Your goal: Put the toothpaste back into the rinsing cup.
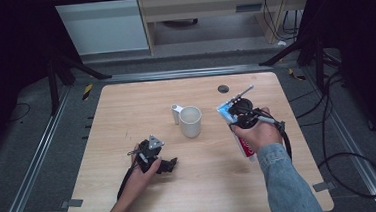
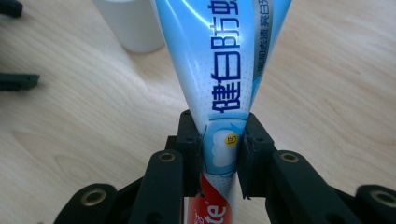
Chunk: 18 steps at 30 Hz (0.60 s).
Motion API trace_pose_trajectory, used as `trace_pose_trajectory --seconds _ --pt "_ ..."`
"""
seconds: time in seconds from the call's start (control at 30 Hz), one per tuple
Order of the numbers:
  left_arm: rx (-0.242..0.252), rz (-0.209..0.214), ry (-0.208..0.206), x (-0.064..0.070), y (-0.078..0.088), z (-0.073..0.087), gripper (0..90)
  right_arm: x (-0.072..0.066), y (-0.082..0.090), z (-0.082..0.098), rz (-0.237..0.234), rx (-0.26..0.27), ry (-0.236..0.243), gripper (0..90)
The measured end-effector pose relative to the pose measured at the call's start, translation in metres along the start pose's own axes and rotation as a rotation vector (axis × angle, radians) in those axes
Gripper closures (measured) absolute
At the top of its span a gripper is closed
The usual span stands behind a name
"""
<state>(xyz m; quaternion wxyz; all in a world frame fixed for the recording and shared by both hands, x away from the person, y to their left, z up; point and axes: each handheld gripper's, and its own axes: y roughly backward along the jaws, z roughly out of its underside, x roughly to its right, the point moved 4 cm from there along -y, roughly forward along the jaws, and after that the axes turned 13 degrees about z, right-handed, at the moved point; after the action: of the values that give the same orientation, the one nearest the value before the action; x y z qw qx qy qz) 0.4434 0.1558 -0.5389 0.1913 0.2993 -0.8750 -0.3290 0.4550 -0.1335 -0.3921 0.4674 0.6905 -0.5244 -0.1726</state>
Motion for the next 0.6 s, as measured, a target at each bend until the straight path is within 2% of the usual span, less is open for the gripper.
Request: trace_pose_trajectory --seconds 0.07,0.33,0.47,0.6 --pt "0.002 -0.001 0.0 0.0 0.0 0.0 0.0 0.0 0.0 -0.004 -0.002 0.042 -0.019 73.2" --pt "0.002 0.0 -0.001 0.0 0.0 0.0 0.0 -0.001 -0.001 -0.012 -0.002 0.11 -0.046 73.3" --pt "0.003 0.0 -0.001 0.0 0.0 0.0 0.0 -0.002 -0.001 -0.014 -0.003 0.126 -0.054 73.3" --pt "0.003 0.0 -0.001 0.0 0.0 0.0 0.0 -0.003 -0.001 -0.018 -0.007 0.172 -0.077 73.3"
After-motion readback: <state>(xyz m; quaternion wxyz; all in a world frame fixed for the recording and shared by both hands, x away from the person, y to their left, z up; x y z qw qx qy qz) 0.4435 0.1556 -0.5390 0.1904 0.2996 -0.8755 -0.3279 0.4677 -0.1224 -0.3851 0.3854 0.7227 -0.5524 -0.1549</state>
